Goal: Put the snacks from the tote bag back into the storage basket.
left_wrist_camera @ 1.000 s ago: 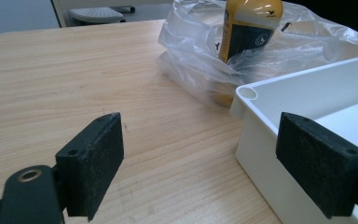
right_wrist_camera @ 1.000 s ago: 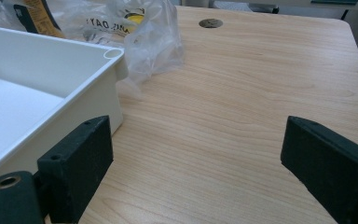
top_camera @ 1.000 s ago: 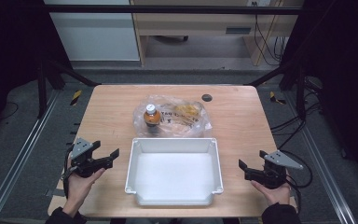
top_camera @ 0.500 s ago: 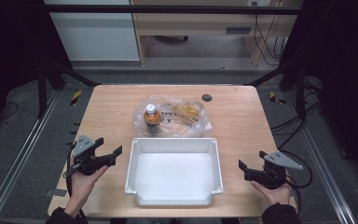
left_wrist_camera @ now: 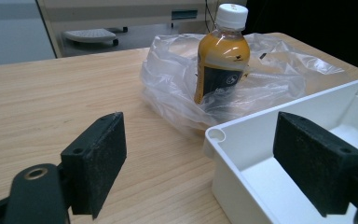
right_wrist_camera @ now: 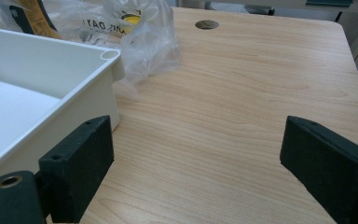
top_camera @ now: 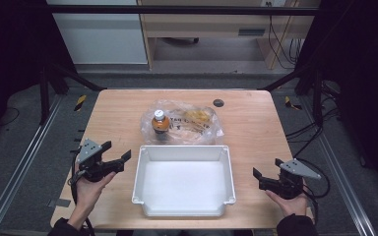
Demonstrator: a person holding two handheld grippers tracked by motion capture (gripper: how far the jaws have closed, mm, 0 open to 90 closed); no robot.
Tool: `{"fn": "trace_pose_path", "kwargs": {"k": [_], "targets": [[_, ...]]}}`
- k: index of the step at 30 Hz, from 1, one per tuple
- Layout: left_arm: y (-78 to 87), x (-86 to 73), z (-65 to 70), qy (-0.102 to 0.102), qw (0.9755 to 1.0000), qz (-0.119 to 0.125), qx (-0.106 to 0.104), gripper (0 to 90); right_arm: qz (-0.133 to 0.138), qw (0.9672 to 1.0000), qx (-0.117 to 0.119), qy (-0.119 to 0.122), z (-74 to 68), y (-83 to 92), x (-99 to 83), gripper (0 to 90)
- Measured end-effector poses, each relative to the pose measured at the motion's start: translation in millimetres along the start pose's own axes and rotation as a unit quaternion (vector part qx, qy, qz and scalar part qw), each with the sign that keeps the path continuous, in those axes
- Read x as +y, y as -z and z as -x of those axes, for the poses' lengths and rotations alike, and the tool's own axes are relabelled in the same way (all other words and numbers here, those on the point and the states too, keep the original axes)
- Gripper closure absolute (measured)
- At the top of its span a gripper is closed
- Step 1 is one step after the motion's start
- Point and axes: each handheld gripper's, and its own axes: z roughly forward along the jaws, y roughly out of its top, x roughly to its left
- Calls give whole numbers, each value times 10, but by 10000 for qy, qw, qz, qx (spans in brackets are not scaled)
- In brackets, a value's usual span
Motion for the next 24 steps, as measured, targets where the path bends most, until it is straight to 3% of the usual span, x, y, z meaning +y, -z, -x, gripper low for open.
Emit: {"fn": "trace_pose_path", "kwargs": {"k": [14,24], "targets": [[-25,114,25,-65,10000,43,-43,166,-17,10000,22,-30,-7,-2,-1,99],[-68,281,62,-134,9997,171,-121,174,23,10000,4,-92,5,8,6,99]]}}
